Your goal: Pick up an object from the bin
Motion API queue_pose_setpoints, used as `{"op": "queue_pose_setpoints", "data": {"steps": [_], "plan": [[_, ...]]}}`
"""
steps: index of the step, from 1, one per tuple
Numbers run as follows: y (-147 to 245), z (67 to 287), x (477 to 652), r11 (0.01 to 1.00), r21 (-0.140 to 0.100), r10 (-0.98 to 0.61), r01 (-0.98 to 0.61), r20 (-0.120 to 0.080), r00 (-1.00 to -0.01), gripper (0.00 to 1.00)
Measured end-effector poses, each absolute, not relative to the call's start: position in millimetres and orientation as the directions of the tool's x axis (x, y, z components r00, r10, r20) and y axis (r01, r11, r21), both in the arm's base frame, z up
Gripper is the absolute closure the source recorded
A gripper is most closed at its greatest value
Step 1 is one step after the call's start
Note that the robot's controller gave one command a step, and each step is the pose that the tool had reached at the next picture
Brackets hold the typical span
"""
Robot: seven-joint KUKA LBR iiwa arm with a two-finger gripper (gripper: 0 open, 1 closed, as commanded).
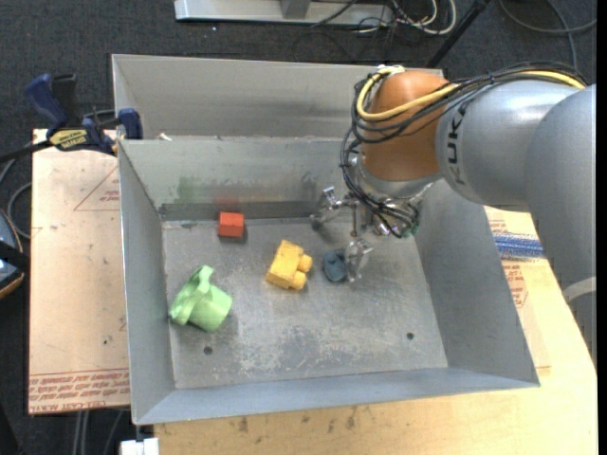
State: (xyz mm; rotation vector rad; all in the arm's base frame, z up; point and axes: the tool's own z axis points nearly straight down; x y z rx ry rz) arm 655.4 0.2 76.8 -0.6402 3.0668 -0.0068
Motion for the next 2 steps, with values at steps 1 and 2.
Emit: {"op": "queue_pose_setpoints", "data": {"steps": [1, 2], "plan": [[0.0, 78.5, 656.1, 0.917, -0.005, -0.398, -0.398, -0.009, -0.917, 1.00], [19.7, 215.0, 643.3, 0.786, -0.005, -0.618, -0.618, -0.010, -0.786, 1.00]]}}
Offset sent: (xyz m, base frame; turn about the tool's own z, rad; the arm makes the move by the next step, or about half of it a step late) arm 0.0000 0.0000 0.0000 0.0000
